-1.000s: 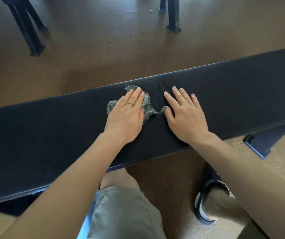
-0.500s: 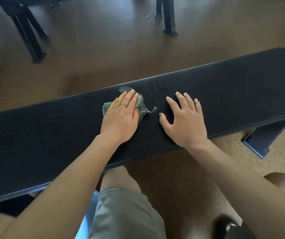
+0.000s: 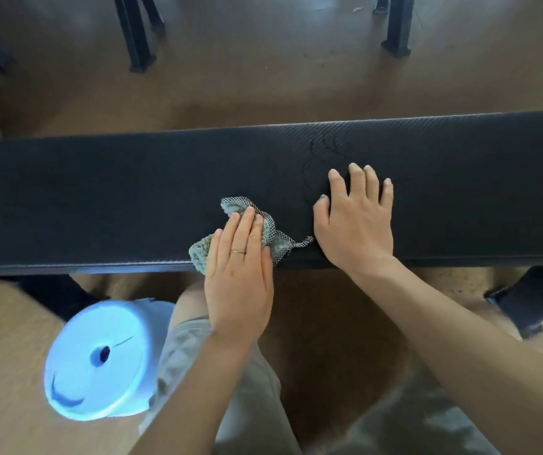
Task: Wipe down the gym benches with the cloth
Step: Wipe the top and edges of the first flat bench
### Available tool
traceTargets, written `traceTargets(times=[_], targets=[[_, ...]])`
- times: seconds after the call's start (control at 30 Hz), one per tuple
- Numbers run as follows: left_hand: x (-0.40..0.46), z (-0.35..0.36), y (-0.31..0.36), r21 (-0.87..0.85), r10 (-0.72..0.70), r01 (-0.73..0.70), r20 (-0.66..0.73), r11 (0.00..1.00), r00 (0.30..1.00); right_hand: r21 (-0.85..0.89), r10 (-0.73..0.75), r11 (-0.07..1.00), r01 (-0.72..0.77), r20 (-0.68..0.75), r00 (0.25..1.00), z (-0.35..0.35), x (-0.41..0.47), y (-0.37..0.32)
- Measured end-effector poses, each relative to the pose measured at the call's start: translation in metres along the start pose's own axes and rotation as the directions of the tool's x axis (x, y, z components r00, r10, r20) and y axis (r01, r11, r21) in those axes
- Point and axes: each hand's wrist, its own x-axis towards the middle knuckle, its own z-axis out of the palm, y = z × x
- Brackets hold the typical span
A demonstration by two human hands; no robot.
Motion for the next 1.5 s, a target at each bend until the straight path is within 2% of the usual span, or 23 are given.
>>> traceTargets(times=[0.1, 0.23, 0.33, 0.4, 0.47, 0.57, 0.67, 0.73, 0.8, 0.87, 0.93, 1.0, 1.07, 1.3, 1.43, 1.5], targets=[[-0.002, 0.013, 0.03, 0.004, -0.126, 0.127, -0.094, 0.992, 0.988, 0.028, -0.017, 0.999, 0.018, -0.034, 0.999, -0.002, -0.002, -0.002], [0.002, 0.019, 0.069, -0.002, -0.059, 0.059, -0.069, 0.998, 0.996, 0.064, -0.042, 0.997, 0.045, -0.038, 0.998, 0.0, -0.001, 0.002], [0.003, 0.017, 0.049, 0.035, 0.126, -0.125, -0.05, 0.992, 0.991, 0.097, -0.054, 0.994, 0.058, -0.04, 0.998, -0.001, 0.001, 0.008], [0.007, 0.015, 0.012, 0.099, 0.317, -0.311, -0.052, 0.945, 0.947, 0.123, -0.058, 0.99, 0.063, -0.044, 0.997, 0.0, 0.002, 0.009], [0.011, 0.011, -0.027, 0.131, 0.402, -0.389, -0.096, 0.912, 0.91, 0.139, -0.051, 0.989, 0.058, -0.054, 0.997, 0.001, 0.003, 0.009], [0.01, 0.012, -0.053, 0.126, 0.371, -0.353, -0.18, 0.927, 0.911, 0.152, -0.044, 0.987, 0.05, -0.044, 0.998, 0.002, 0.001, 0.01], [0.007, 0.019, -0.036, 0.07, 0.249, -0.239, -0.278, 0.969, 0.928, 0.137, -0.04, 0.99, 0.038, 0.011, 0.999, -0.002, 0.0, 0.01], [0.008, 0.021, -0.013, 0.013, 0.186, -0.19, -0.293, 0.982, 0.938, 0.149, -0.073, 0.987, 0.062, 0.076, 0.994, -0.008, 0.002, 0.013], [0.014, 0.024, 0.02, -0.024, 0.206, -0.218, -0.239, 0.976, 0.949, 0.155, -0.128, 0.982, 0.11, 0.11, 0.986, -0.016, 0.007, 0.027], [0.019, 0.03, 0.062, -0.022, 0.299, -0.307, -0.175, 0.951, 0.938, 0.09, -0.157, 0.985, 0.149, 0.095, 0.983, -0.022, 0.012, 0.057], [0.023, 0.038, 0.102, -0.008, 0.362, -0.368, -0.159, 0.93, 0.918, 0.019, -0.094, 0.995, 0.093, 0.091, 0.991, -0.028, 0.018, 0.1], [0.028, 0.043, 0.124, -0.007, 0.351, -0.355, -0.145, 0.935, 0.925, -0.014, -0.003, 1.0, 0.005, 0.117, 0.993, -0.033, 0.02, 0.141], [0.031, 0.043, 0.126, 0.014, 0.353, -0.354, -0.112, 0.935, 0.929, -0.014, 0.013, 1.0, -0.012, 0.109, 0.994, -0.034, 0.019, 0.16], [0.034, 0.026, 0.11, 0.085, 0.436, -0.438, 0.043, 0.895, 0.899, 0.031, -0.025, 0.999, 0.024, 0.05, 0.998, -0.034, 0.014, 0.159], [0.033, 0.01, 0.079, 0.248, 0.524, -0.543, 0.145, 0.802, 0.84, 0.043, -0.044, 0.998, 0.043, 0.028, 0.999, -0.032, 0.015, 0.16], [0.033, 0.003, 0.058, 0.275, 0.511, -0.535, 0.161, 0.799, 0.845, 0.051, -0.053, 0.997, 0.052, 0.023, 0.998, -0.031, 0.015, 0.16]])
